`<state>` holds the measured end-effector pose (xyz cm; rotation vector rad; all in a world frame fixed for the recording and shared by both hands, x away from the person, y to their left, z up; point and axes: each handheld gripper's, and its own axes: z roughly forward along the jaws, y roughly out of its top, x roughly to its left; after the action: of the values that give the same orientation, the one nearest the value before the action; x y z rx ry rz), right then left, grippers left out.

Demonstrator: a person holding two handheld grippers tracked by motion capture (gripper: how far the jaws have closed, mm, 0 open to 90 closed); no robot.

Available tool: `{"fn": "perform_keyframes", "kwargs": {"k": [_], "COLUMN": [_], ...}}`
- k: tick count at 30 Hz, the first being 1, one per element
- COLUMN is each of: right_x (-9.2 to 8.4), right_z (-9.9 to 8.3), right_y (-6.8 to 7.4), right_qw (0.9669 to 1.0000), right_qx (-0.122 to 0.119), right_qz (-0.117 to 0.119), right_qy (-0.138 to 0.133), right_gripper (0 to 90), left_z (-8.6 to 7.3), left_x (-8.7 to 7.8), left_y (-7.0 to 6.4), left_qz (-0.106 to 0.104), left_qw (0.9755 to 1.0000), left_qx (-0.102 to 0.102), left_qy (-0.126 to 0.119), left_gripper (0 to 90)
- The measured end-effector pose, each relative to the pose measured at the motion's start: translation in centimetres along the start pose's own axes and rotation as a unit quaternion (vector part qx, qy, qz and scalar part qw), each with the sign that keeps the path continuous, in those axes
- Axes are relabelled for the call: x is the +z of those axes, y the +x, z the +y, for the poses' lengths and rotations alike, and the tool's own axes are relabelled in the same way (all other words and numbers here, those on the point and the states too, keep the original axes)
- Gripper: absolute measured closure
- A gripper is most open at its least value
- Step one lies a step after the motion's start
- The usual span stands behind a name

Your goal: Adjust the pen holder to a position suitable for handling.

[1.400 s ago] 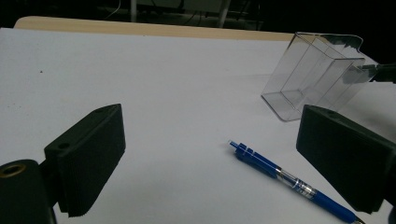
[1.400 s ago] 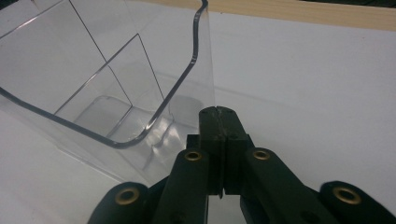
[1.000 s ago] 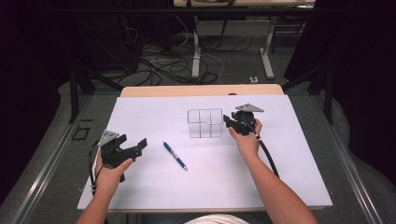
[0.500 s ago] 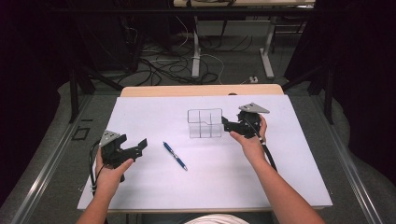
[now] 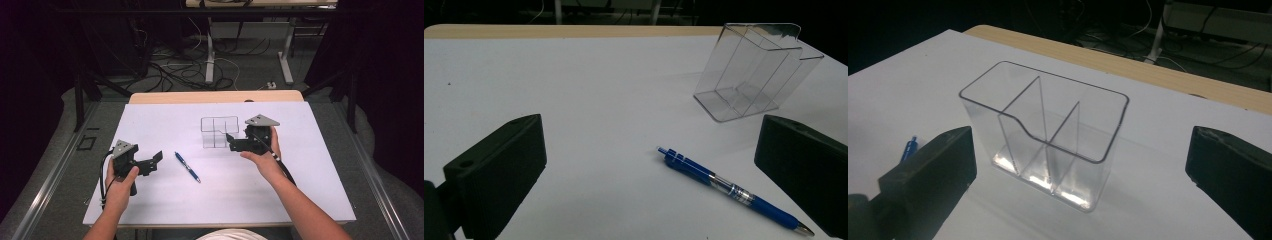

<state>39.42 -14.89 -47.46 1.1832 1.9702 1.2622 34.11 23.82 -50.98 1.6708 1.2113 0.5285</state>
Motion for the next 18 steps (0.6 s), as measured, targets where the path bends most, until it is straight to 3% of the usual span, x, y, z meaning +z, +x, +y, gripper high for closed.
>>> {"fn": "perform_keyframes", "kwargs": {"k": [6, 12, 18], "right_x": [0.1, 0.5, 1.0], "right_z": [-0.1, -0.4, -0.6], "right_y": [1.7, 3.2, 4.8], "right_qw": [0.9994, 0.9982, 0.9974], "right_qx": [-0.019, -0.047, -0.057], "right_qz": [0.029, 0.037, 0.044], "right_qy": [0.004, -0.005, -0.008], "right_gripper": [0.8, 3.0, 7.4], "left_z": [-0.2, -0.2, -0.3], "left_x": [-0.2, -0.4, -0.7], "left_y": [0.3, 0.6, 0.9], "left_qz": [0.003, 0.01, 0.016], "left_qw": [0.9999, 0.9997, 0.9994], "left_qx": [0.0, -0.007, -0.018], "left_qy": [-0.012, -0.021, -0.027], "left_gripper": [0.2, 0.2, 0.2]}}
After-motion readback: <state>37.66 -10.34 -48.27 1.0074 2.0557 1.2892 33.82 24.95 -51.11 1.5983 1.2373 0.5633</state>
